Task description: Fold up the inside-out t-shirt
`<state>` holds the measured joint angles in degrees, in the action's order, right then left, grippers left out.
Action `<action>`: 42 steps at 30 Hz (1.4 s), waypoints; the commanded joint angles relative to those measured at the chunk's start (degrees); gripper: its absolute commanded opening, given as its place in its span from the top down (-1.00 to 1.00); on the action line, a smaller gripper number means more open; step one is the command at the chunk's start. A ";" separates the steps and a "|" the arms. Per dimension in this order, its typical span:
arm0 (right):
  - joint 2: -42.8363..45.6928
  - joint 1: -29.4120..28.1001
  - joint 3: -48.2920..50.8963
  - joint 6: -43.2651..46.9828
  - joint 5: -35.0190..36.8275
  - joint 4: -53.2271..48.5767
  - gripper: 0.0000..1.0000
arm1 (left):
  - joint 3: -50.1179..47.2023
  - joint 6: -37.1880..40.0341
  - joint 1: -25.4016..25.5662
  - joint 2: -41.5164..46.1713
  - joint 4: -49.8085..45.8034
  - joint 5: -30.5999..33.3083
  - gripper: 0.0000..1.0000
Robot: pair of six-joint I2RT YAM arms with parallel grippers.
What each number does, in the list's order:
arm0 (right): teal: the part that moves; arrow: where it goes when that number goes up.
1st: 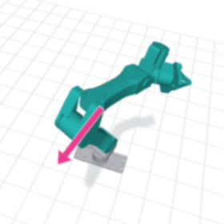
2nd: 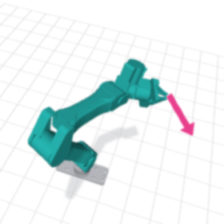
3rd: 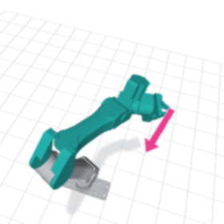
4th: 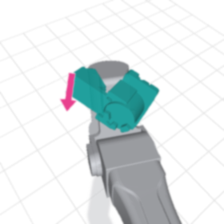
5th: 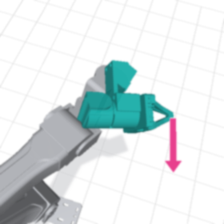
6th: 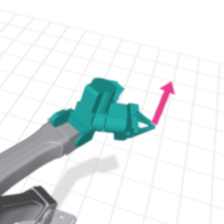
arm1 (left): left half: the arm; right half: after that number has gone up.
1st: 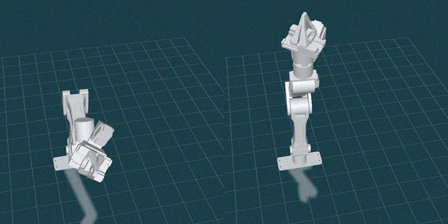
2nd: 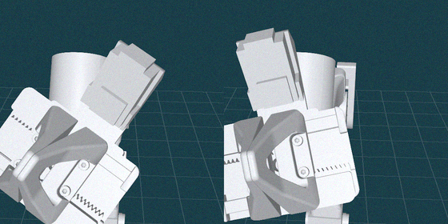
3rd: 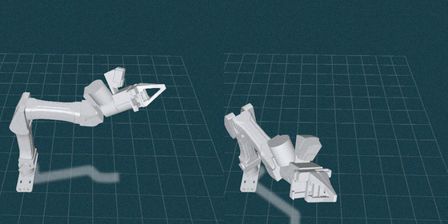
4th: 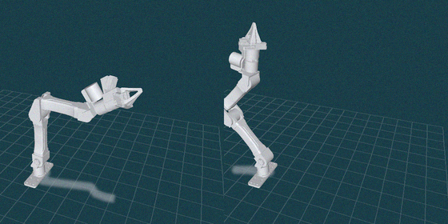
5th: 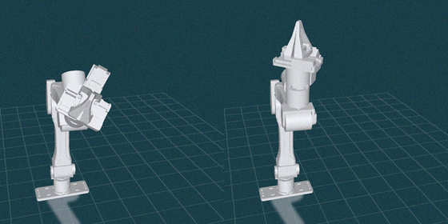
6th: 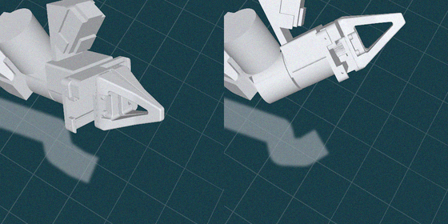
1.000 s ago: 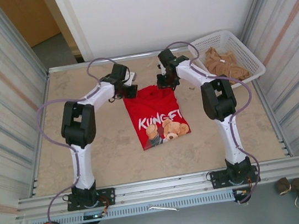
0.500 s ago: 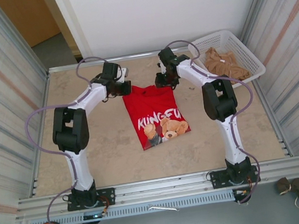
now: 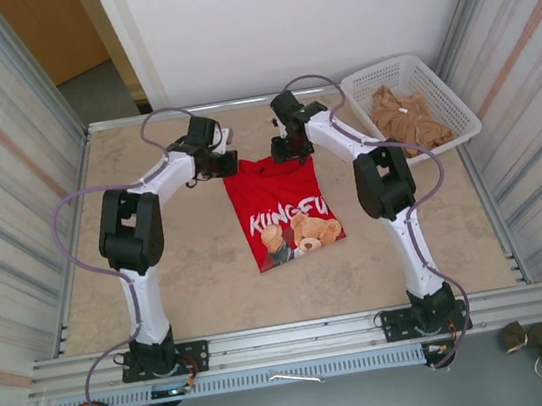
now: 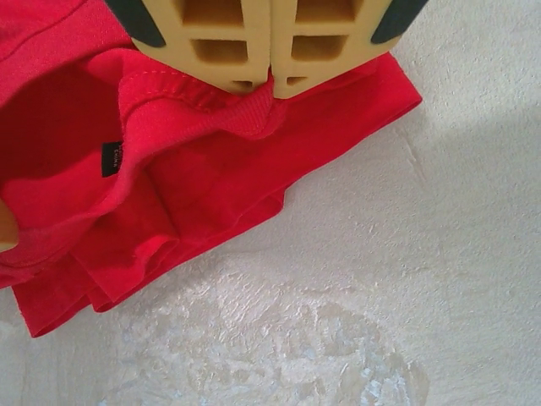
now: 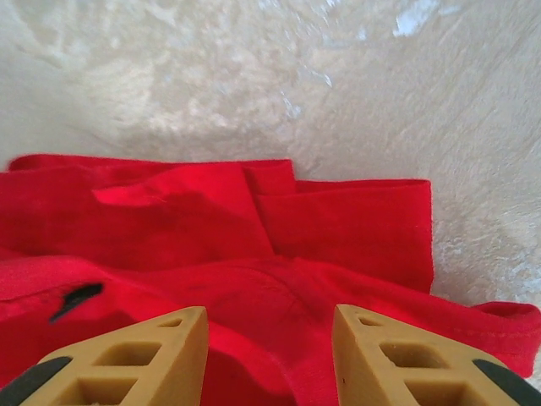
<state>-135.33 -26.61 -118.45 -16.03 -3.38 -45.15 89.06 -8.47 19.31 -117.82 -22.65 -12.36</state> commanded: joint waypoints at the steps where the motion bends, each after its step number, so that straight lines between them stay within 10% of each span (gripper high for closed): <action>1: -1.65 -0.31 -1.87 1.48 2.21 -2.53 0.18 | 0.33 -0.50 -0.65 -1.22 -0.90 0.23 1.00; 10: -1.22 -0.28 -2.72 1.23 3.20 -2.62 1.00 | -0.10 -0.45 -0.91 -1.46 -0.70 -0.04 1.00; 42: 2.19 4.76 4.72 -15.72 -10.68 14.60 1.00 | -1.10 -3.38 -3.84 -1.89 -2.75 2.56 1.00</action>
<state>-132.20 -22.46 -114.17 -28.36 -12.53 -33.30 87.18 -10.59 16.36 -118.37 -22.81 -11.97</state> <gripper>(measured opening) 0.047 0.046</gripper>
